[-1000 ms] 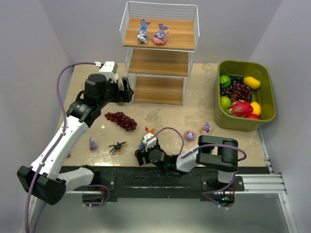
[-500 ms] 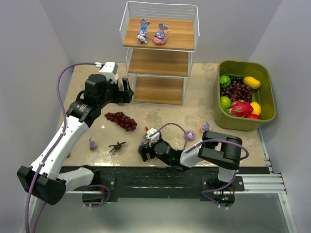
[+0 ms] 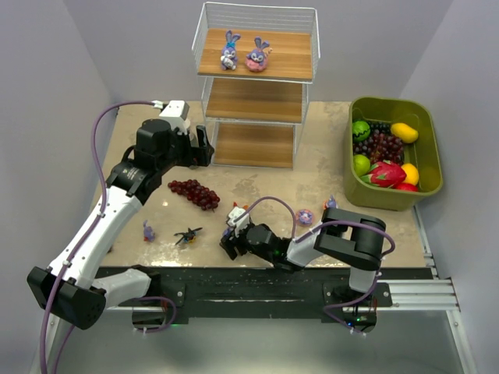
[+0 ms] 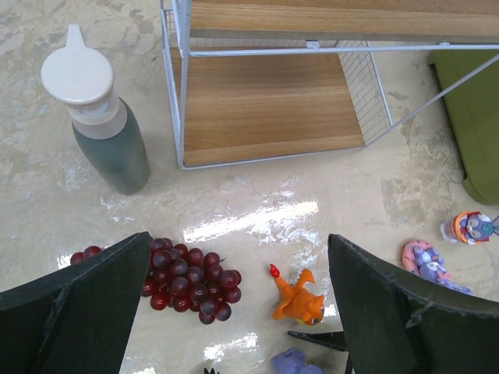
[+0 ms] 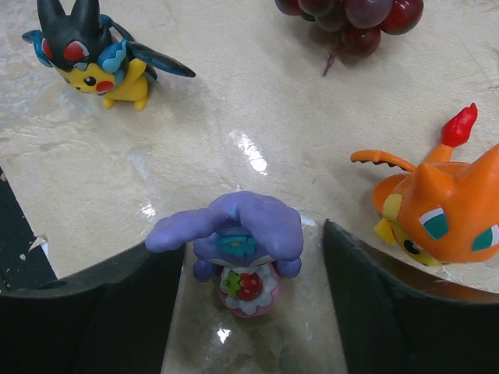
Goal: Place and organize the plastic toys onto the shelf
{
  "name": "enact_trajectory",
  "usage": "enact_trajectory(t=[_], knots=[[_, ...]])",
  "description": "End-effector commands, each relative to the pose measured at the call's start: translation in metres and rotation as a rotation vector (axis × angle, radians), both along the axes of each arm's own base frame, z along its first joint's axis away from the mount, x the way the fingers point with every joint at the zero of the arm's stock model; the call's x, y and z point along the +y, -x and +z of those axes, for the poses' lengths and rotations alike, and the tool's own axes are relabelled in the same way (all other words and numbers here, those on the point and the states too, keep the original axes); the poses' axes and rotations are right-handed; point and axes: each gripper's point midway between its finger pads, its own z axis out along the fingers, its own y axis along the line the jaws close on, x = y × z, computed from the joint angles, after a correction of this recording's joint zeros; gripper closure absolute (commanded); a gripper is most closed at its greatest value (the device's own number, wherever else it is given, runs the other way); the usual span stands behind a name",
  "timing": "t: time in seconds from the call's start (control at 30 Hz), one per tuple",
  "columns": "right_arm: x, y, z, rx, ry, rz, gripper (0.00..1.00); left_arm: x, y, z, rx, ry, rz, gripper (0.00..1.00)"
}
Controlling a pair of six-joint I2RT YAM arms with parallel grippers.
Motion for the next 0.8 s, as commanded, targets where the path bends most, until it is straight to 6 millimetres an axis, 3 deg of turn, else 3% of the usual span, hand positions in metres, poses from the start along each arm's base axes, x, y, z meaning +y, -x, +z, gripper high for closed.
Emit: enact_trajectory(t=[0.0, 0.13, 0.17, 0.23, 0.27, 0.3, 0.4, 0.43, 0.53, 0.57, 0.63, 0.67, 0.73, 0.77], knots=[[-0.013, 0.005, -0.026, 0.04, 0.09, -0.01, 0.34, 0.004, 0.001, 0.014, -0.046, -0.001, -0.004, 0.01], [-0.017, 0.002, -0.025, 0.047, 0.09, -0.051, 0.52, 0.004, 0.002, 0.014, -0.048, 0.0, -0.004, 0.01], [-0.018, 0.002, -0.024, 0.05, 0.09, -0.054, 0.65, 0.004, 0.002, 0.014, -0.048, -0.001, -0.003, 0.0], [-0.018, 0.002, -0.02, 0.054, 0.084, -0.061, 0.8, 0.004, 0.002, 0.015, -0.049, 0.0, -0.003, 0.0], [-0.018, 0.002, -0.018, 0.056, 0.081, -0.062, 0.94, 0.004, 0.003, 0.015, -0.05, 0.002, -0.002, 0.0], [-0.019, 0.002, -0.018, 0.062, 0.092, -0.063, 0.99, 0.005, 0.003, 0.015, -0.05, 0.001, -0.001, 0.01], [-0.017, 0.002, -0.001, 0.081, 0.078, -0.077, 1.0, 0.005, 0.004, 0.019, -0.059, 0.008, 0.004, 0.01], [-0.014, 0.001, 0.016, 0.075, 0.049, -0.083, 1.0, 0.006, 0.005, 0.021, -0.066, 0.011, 0.006, 0.01], [-0.015, 0.0, 0.041, 0.101, 0.047, -0.106, 1.0, 0.01, 0.007, 0.026, -0.076, 0.017, 0.023, 0.01], [-0.015, -0.001, 0.067, 0.089, 0.008, -0.115, 1.0, 0.011, 0.007, 0.026, -0.075, 0.018, 0.031, 0.0], [-0.019, -0.005, 0.093, 0.089, 0.024, -0.147, 1.0, 0.014, 0.01, 0.028, -0.076, 0.02, 0.044, 0.01], [-0.023, -0.01, 0.119, 0.065, -0.007, -0.178, 1.0, 0.015, 0.011, 0.028, -0.074, 0.021, 0.052, 0.01], [-0.029, -0.018, 0.152, 0.05, 0.005, -0.217, 1.0, 0.02, 0.015, 0.028, -0.074, 0.018, 0.067, 0.0], [-0.025, -0.029, 0.187, 0.033, -0.05, -0.243, 1.0, 0.021, 0.016, 0.027, -0.075, 0.017, 0.072, 0.01]])
